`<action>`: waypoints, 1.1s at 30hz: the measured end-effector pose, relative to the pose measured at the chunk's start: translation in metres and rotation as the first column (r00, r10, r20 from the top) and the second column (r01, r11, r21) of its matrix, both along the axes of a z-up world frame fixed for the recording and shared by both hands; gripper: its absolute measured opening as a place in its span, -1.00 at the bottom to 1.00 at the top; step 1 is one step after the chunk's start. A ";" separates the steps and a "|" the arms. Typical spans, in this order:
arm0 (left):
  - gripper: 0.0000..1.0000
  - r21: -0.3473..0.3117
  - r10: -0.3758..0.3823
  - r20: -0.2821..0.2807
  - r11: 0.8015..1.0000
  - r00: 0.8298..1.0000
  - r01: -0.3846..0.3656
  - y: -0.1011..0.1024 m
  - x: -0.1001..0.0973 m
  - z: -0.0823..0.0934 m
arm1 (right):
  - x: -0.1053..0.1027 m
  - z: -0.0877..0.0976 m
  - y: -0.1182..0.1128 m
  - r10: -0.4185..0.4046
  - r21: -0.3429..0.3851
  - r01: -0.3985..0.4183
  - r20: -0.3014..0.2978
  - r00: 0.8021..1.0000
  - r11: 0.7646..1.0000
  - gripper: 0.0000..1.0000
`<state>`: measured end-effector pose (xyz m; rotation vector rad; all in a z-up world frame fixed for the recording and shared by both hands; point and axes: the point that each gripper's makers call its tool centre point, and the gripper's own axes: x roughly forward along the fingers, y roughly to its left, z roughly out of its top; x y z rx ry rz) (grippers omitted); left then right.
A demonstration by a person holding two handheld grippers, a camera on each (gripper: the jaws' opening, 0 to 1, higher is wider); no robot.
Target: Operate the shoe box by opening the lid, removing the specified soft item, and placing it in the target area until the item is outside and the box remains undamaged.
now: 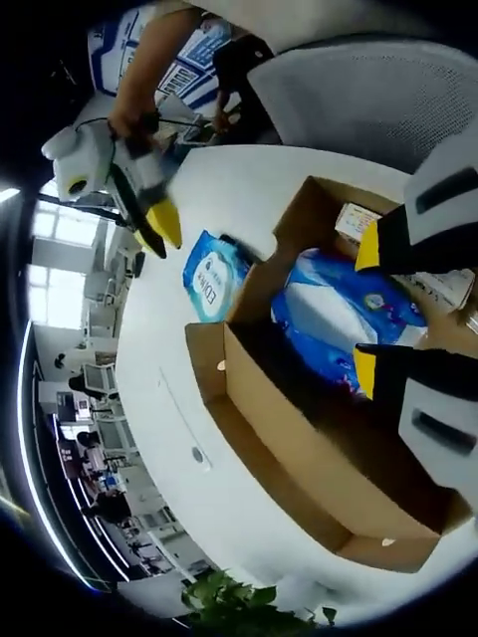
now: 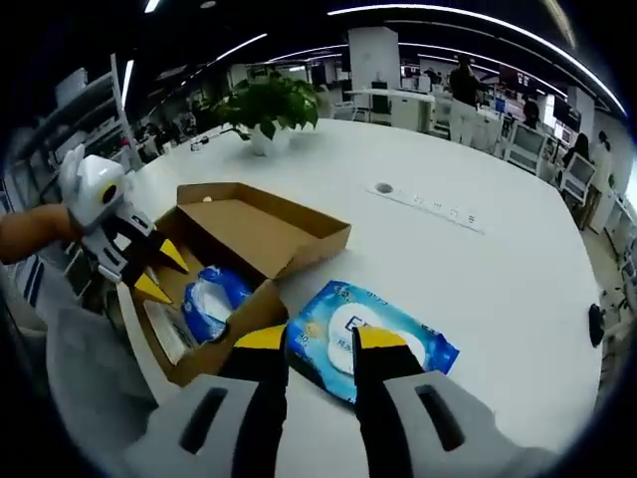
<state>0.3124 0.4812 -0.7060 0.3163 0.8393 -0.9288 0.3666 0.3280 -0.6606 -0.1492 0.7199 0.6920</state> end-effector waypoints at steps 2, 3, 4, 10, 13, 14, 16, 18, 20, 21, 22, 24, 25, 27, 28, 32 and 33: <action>-0.45 0.008 -0.043 0.000 0.999 0.999 0.043 -0.004 0.000 0.000 | -0.002 0.001 0.008 0.019 0.004 -0.019 0.000 1.000 1.000 -0.54; -0.45 0.011 -0.052 -0.001 0.999 0.999 0.052 -0.005 0.000 0.000 | -0.004 0.001 0.014 0.032 0.006 -0.032 0.002 0.999 0.999 -0.54; -0.45 0.016 -0.063 0.000 0.998 0.998 0.063 -0.006 0.001 0.000 | -0.004 0.000 0.017 0.040 0.008 -0.040 0.001 0.999 0.999 -0.55; -0.47 0.025 -0.093 -0.009 0.995 0.996 0.094 -0.009 0.005 -0.003 | -0.011 -0.004 0.038 0.097 0.013 -0.096 -0.010 0.995 0.995 -0.57; -0.49 0.036 -0.122 -0.011 0.992 0.993 0.122 -0.010 0.003 -0.006 | -0.014 -0.006 0.046 0.122 0.012 -0.122 -0.018 0.992 0.992 -0.59; -0.49 0.036 -0.130 -0.013 0.991 0.991 0.130 -0.011 0.002 -0.006 | -0.015 -0.007 0.049 0.129 0.013 -0.129 -0.018 0.991 0.992 -0.59; -0.51 0.038 -0.145 -0.018 0.989 0.989 0.146 -0.012 0.001 -0.008 | -0.017 -0.009 0.055 0.148 0.014 -0.147 -0.019 0.989 0.989 -0.62; -0.55 0.035 -0.160 -0.025 0.986 0.987 0.161 -0.014 0.000 -0.009 | -0.019 -0.010 0.060 0.168 0.015 -0.168 -0.019 0.986 0.986 -0.64; -0.58 0.029 -0.176 -0.034 0.984 0.984 0.177 -0.017 -0.002 -0.010 | -0.020 -0.011 0.065 0.183 0.013 -0.183 -0.020 0.983 0.983 -0.65; -0.60 0.032 -0.184 -0.038 0.982 0.982 0.185 -0.018 -0.002 -0.012 | -0.021 -0.011 0.068 0.195 0.010 -0.195 -0.017 0.981 0.981 -0.66; -0.61 0.035 -0.190 -0.039 0.981 0.981 0.191 -0.019 -0.003 -0.013 | -0.022 -0.011 0.070 0.206 0.008 -0.206 -0.014 0.978 0.979 -0.67; -0.66 0.042 -0.201 -0.048 0.978 0.978 0.203 -0.021 -0.003 -0.016 | -0.023 -0.012 0.075 0.231 0.002 -0.231 -0.014 0.973 0.973 -0.68; -0.66 0.045 -0.206 -0.049 0.977 0.977 0.208 -0.022 -0.003 -0.017 | -0.024 -0.013 0.077 0.240 -0.001 -0.240 -0.014 0.971 0.971 -0.68; -0.71 0.051 -0.224 -0.061 0.973 0.973 0.227 -0.024 -0.005 -0.020 | -0.025 -0.013 0.082 0.261 -0.010 -0.261 -0.007 0.965 0.965 -0.68; -0.74 0.053 -0.234 -0.068 0.970 0.970 0.238 -0.024 -0.007 -0.021 | -0.025 -0.014 0.085 0.278 -0.018 -0.278 -0.005 0.960 0.960 -0.68; -0.76 0.075 -0.262 -0.070 0.961 0.963 0.267 -0.026 -0.008 -0.028 | -0.027 -0.020 0.092 0.325 -0.050 -0.325 -0.011 0.946 0.944 -0.68; -0.77 0.083 -0.268 -0.068 0.958 0.961 0.274 -0.025 -0.007 -0.030 | -0.027 -0.022 0.093 0.333 -0.057 -0.333 -0.011 0.943 0.941 -0.68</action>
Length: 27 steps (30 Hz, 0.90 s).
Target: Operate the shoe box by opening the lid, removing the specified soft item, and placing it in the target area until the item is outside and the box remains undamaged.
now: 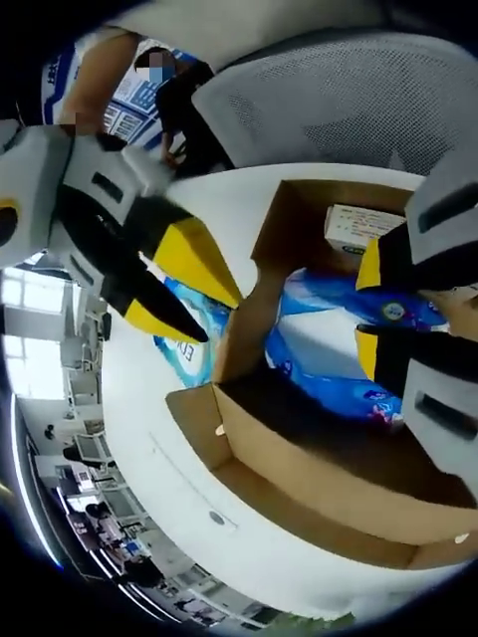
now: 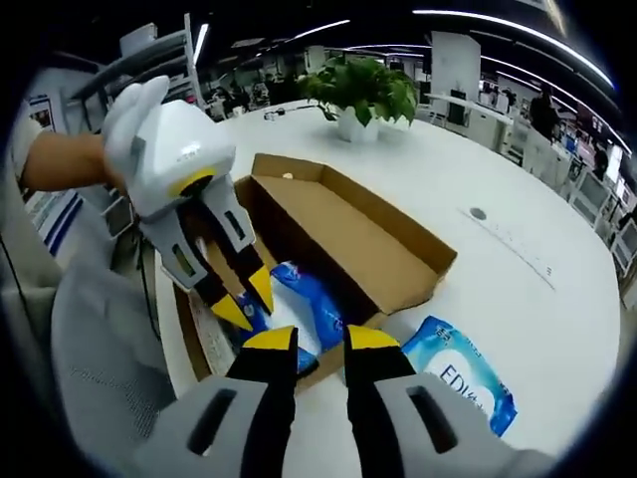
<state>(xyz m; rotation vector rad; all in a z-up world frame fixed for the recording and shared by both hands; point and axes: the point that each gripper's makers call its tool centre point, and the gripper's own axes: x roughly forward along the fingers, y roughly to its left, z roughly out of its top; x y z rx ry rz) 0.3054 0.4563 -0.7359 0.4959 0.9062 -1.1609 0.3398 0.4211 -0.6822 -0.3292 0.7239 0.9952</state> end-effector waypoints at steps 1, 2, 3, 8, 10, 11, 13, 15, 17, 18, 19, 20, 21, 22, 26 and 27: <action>-0.79 0.005 -0.006 0.002 1.000 1.000 0.006 0.001 0.000 -0.001 | 0.001 -0.001 0.002 0.009 -0.010 -0.009 0.003 1.000 1.000 -0.68; -0.80 0.006 -0.008 0.002 1.000 1.000 0.008 0.001 0.000 -0.001 | 0.001 -0.002 0.003 0.015 -0.015 -0.015 0.006 1.000 1.000 -0.68; -0.84 0.010 -0.014 0.001 1.000 1.000 0.014 0.001 0.000 -0.001 | 0.002 -0.003 0.006 0.025 -0.022 -0.025 0.010 1.000 0.999 -0.68; -0.93 0.011 -0.016 -0.019 1.000 1.000 0.017 0.004 -0.001 -0.004 | 0.006 -0.008 0.020 0.056 -0.033 -0.056 0.006 0.998 0.998 -0.68; -0.97 0.009 0.001 -0.036 1.000 0.999 -0.001 0.005 0.000 -0.004 | 0.007 -0.013 0.025 0.072 -0.044 -0.072 0.002 0.997 0.996 -0.68; -0.97 0.001 0.014 -0.050 1.000 0.999 -0.014 0.005 0.000 -0.003 | 0.007 -0.015 0.028 0.079 -0.049 -0.079 0.002 0.997 0.996 -0.68; -0.99 -0.001 0.016 -0.056 1.000 0.998 -0.016 0.006 0.000 -0.003 | 0.008 -0.019 0.032 0.089 -0.059 -0.089 0.000 0.996 0.994 -0.68; -0.99 -0.006 0.021 -0.060 1.000 0.998 -0.021 0.007 -0.001 -0.003 | 0.009 -0.025 0.038 0.102 -0.068 -0.102 -0.012 0.995 0.992 -0.69; -1.00 -0.011 0.027 -0.068 1.000 0.997 -0.028 0.007 -0.002 -0.003 | 0.009 -0.031 0.042 0.112 -0.078 -0.114 -0.021 0.993 0.990 -0.71; -1.00 -0.013 0.030 -0.069 0.999 0.997 -0.030 0.008 -0.002 -0.003 | 0.009 -0.034 0.044 0.117 -0.085 -0.118 -0.026 0.993 0.989 -0.72; -1.00 -0.015 0.032 -0.071 0.999 0.997 -0.033 0.008 -0.003 -0.003 | 0.009 -0.035 0.046 0.119 -0.086 -0.121 -0.027 0.993 0.989 -0.72; -1.00 -0.016 0.033 -0.072 0.999 0.997 -0.035 0.008 -0.003 -0.003 | 0.009 -0.037 0.047 0.121 -0.089 -0.123 -0.028 0.992 0.988 -0.73; -1.00 -0.016 0.035 -0.074 0.999 0.997 -0.036 0.008 -0.003 -0.003 | 0.010 -0.039 0.049 0.126 -0.092 -0.128 -0.029 0.992 0.987 -0.75; -1.00 -0.017 0.035 -0.073 0.999 0.997 -0.037 0.009 -0.003 -0.003 | 0.011 -0.040 0.049 0.126 -0.094 -0.128 -0.028 0.992 0.987 -0.75; -1.00 -0.025 0.044 -0.077 0.999 0.996 -0.046 0.009 -0.003 -0.002 | 0.015 -0.046 0.053 0.123 -0.104 -0.126 -0.034 0.992 0.987 -0.80; -1.00 -0.027 0.046 -0.077 0.998 0.996 -0.048 0.009 -0.003 -0.002 | 0.016 -0.049 0.053 0.122 -0.109 -0.125 -0.035 0.992 0.986 -0.82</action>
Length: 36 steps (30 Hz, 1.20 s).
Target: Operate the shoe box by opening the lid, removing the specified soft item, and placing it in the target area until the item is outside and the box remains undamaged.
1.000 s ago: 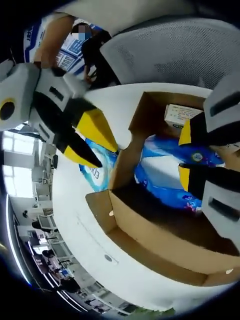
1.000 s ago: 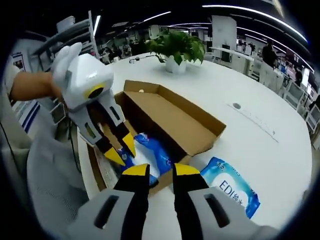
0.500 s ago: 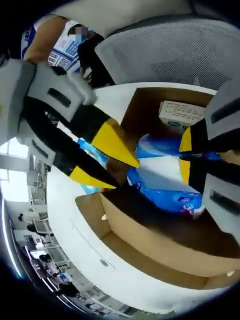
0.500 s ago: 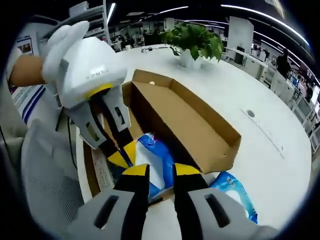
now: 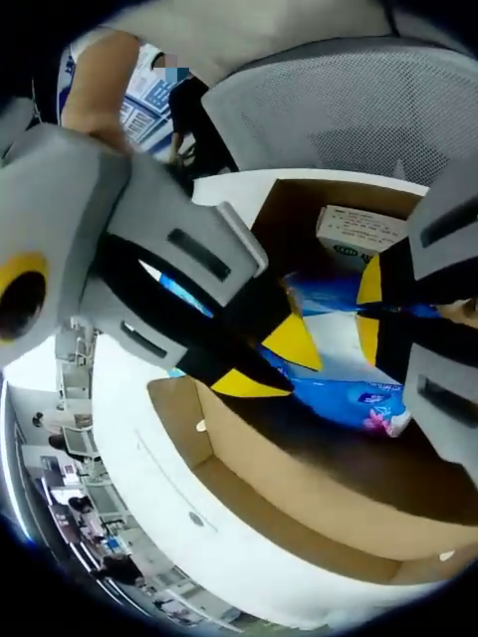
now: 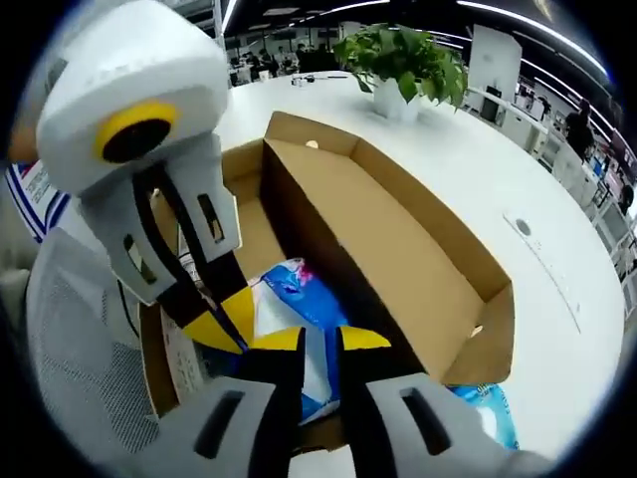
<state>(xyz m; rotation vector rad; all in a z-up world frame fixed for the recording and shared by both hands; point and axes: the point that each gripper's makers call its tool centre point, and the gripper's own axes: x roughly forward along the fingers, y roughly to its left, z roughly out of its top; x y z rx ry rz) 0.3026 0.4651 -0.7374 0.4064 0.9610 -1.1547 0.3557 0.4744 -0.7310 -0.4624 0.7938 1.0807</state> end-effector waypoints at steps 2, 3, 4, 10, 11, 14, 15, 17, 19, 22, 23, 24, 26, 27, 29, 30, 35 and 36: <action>-1.00 -0.004 0.003 0.001 1.000 1.000 -0.003 0.000 0.000 0.000 | 0.002 -0.004 0.001 0.000 -0.005 0.000 -0.001 1.000 1.000 -0.85; -1.00 -0.005 0.004 0.001 1.000 1.000 -0.004 0.000 0.001 0.000 | 0.002 -0.005 0.001 0.002 -0.010 -0.002 -0.002 1.000 1.000 -0.88; -1.00 -0.005 0.008 0.000 1.000 1.000 -0.008 0.000 0.001 0.000 | 0.001 -0.007 0.001 0.003 -0.014 -0.003 -0.003 1.000 1.000 -0.91; -1.00 -0.009 0.022 0.007 1.000 1.000 -0.022 0.003 0.004 0.005 | 0.002 -0.004 0.001 -0.018 0.002 0.019 -0.021 1.000 1.000 -1.00; -1.00 -0.010 0.028 0.005 1.000 1.000 -0.028 0.004 0.004 0.006 | 0.002 -0.003 0.001 -0.025 0.010 0.025 -0.025 0.999 1.000 -1.00; -1.00 -0.017 0.049 0.009 0.999 0.999 -0.049 0.006 0.005 0.009 | 0.001 0.002 0.003 -0.034 0.026 0.035 -0.028 0.999 0.999 -1.00; -1.00 -0.022 0.058 0.013 0.998 0.998 -0.057 0.006 0.005 0.011 | 0.000 0.003 0.003 -0.031 0.028 0.032 -0.022 0.999 0.999 -1.00; -1.00 -0.026 0.066 0.027 0.998 0.997 -0.065 0.006 0.006 0.015 | -0.001 0.006 0.004 -0.021 0.026 0.022 -0.011 1.000 0.999 -1.00; -1.00 -0.030 0.068 0.034 0.997 0.997 -0.067 0.007 0.005 0.019 | -0.001 0.010 0.004 -0.018 0.028 0.018 -0.004 1.000 0.999 -1.00; -1.00 -0.036 0.075 0.046 0.997 0.996 -0.073 0.006 0.004 0.026 | -0.002 0.021 0.006 -0.021 0.050 0.021 -0.004 1.000 0.999 -1.00; -1.00 -0.038 0.079 0.046 0.996 0.996 -0.077 0.006 0.004 0.028 | -0.003 0.024 0.006 -0.020 0.055 0.020 -0.002 1.000 0.998 -1.00; -1.00 -0.046 0.098 0.050 0.994 0.994 -0.095 0.006 0.004 0.033 | -0.004 0.026 0.007 -0.018 0.058 0.018 0.000 1.000 0.998 -1.00; -1.00 -0.058 0.118 0.056 0.992 0.991 -0.115 0.006 0.004 0.041 | -0.006 0.034 0.008 -0.012 0.072 0.012 0.008 1.000 0.997 -1.00; -1.00 -0.058 0.122 0.056 0.991 0.991 -0.119 0.007 0.004 0.042 | -0.007 0.039 0.009 -0.009 0.080 0.008 0.013 1.000 0.997 -1.00; -1.00 -0.056 0.142 0.065 0.989 0.988 -0.138 0.009 0.003 0.048 | -0.008 0.044 0.009 -0.007 0.088 0.005 0.022 1.000 0.996 -1.00; -1.00 -0.057 0.144 0.071 0.988 0.987 -0.140 0.010 0.002 0.051 | -0.008 0.047 0.009 -0.005 0.093 0.003 0.027 1.000 0.996 -1.00; -1.00 -0.073 0.159 0.091 0.986 0.983 -0.153 0.010 -0.001 0.069 | -0.013 0.063 0.009 0.004 0.120 -0.010 0.048 0.999 0.993 -1.00; -1.00 -0.075 0.162 0.096 0.985 0.982 -0.155 0.010 -0.002 0.073 | -0.014 0.066 0.009 0.004 0.124 -0.011 0.051 0.999 0.992 -1.00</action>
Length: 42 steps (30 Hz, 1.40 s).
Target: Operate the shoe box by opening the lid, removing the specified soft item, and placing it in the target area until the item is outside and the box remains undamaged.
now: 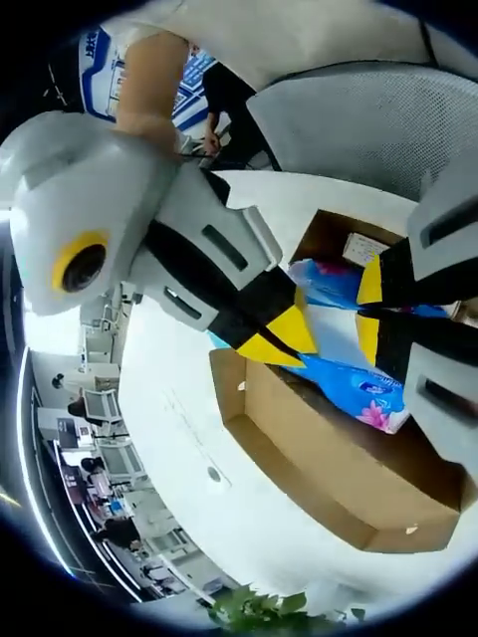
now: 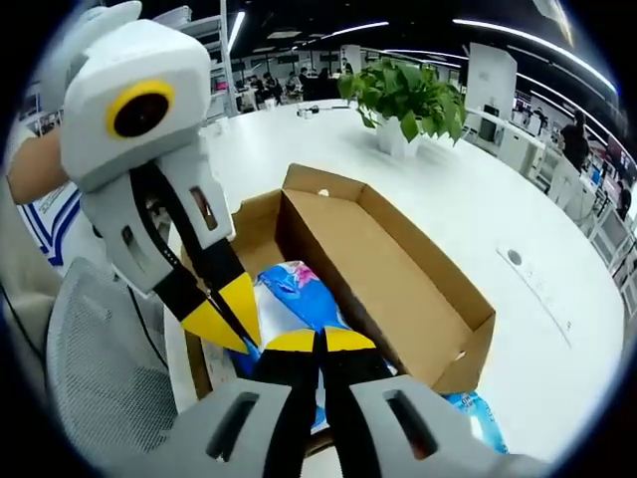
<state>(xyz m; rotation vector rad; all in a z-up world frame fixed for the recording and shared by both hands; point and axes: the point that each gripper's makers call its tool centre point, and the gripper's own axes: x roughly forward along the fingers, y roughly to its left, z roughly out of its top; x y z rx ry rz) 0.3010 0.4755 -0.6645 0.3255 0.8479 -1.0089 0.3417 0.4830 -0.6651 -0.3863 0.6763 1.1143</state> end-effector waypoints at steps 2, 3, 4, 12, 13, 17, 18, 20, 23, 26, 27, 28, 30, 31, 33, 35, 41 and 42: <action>-1.00 0.001 0.006 0.005 1.000 1.000 -0.006 0.000 0.000 0.005 | -0.002 0.008 0.000 0.004 0.011 -0.004 0.011 1.000 1.000 -1.00; -1.00 0.001 0.009 0.005 1.000 1.000 -0.009 0.001 0.000 0.006 | -0.002 0.011 0.000 0.004 0.015 -0.004 0.011 1.000 1.000 -1.00; -1.00 -0.002 0.025 0.003 1.000 1.000 -0.025 0.001 -0.001 0.014 | -0.003 0.015 -0.001 0.002 0.020 -0.002 0.012 1.000 1.000 -1.00; -1.00 -0.023 0.043 0.011 0.999 0.999 -0.043 -0.008 -0.006 0.039 | -0.004 0.042 -0.010 -0.021 0.074 0.019 0.026 0.999 0.997 -1.00; -1.00 -0.024 0.039 0.013 0.999 0.999 -0.039 -0.010 -0.007 0.042 | -0.006 0.045 -0.011 -0.022 0.078 0.019 0.029 0.999 0.997 -1.00; -1.00 -0.025 0.024 0.026 0.999 0.999 -0.024 -0.016 -0.010 0.051 | -0.010 0.051 -0.017 -0.024 0.081 0.020 0.043 0.999 0.997 -1.00; -1.00 -0.027 0.020 0.030 0.999 0.999 -0.019 -0.018 -0.011 0.054 | -0.011 0.052 -0.019 -0.024 0.080 0.020 0.047 0.999 0.997 -1.00; -1.00 -0.036 0.016 0.033 0.999 0.999 -0.015 -0.023 -0.012 0.060 | -0.012 0.055 -0.022 -0.027 0.081 0.023 0.052 0.998 0.996 -1.00; -1.00 -0.044 0.013 0.032 0.999 0.999 -0.011 -0.028 -0.013 0.064 | -0.013 0.062 -0.030 -0.043 0.091 0.039 0.050 0.998 0.995 -1.00; -1.00 -0.055 -0.003 0.042 0.998 0.999 0.005 -0.038 -0.016 0.070 | -0.015 0.071 -0.038 -0.062 0.109 0.057 0.047 0.997 0.992 -1.00; -1.00 -0.060 -0.009 0.043 0.998 0.999 0.012 -0.042 -0.017 0.072 | -0.015 0.072 -0.040 -0.067 0.109 0.061 0.047 0.997 0.992 -1.00; -1.00 -0.067 -0.017 0.043 0.998 0.999 0.020 -0.045 -0.017 0.074 | -0.016 0.074 -0.042 -0.071 0.110 0.065 0.048 0.996 0.992 -1.00; -1.00 -0.072 -0.024 0.044 0.997 0.999 0.027 -0.049 -0.018 0.076 | -0.016 0.076 -0.046 -0.081 0.117 0.075 0.050 0.995 0.990 -1.00; -1.00 -0.074 -0.034 0.046 0.997 0.998 0.037 -0.053 -0.018 0.077 | -0.016 0.077 -0.050 -0.089 0.117 0.083 0.050 0.995 0.990 -1.00; -1.00 -0.075 -0.045 0.047 0.996 0.998 0.048 -0.058 -0.018 0.078 | -0.016 0.078 -0.055 -0.102 0.121 0.095 0.051 0.993 0.988 -1.00; -1.00 -0.075 -0.057 0.046 0.995 0.997 0.060 -0.062 -0.018 0.078 | -0.017 0.079 -0.060 -0.114 0.122 0.107 0.051 0.992 0.987 -1.00; -1.00 -0.068 -0.091 0.045 0.993 0.995 0.094 -0.074 -0.019 0.077 | -0.016 0.080 -0.075 -0.156 0.133 0.150 0.042 0.987 0.980 -1.00; -1.00 -0.063 -0.101 0.045 0.993 0.994 0.103 -0.078 -0.019 0.076 | -0.017 0.080 -0.077 -0.163 0.135 0.156 0.041 0.986 0.978 -1.00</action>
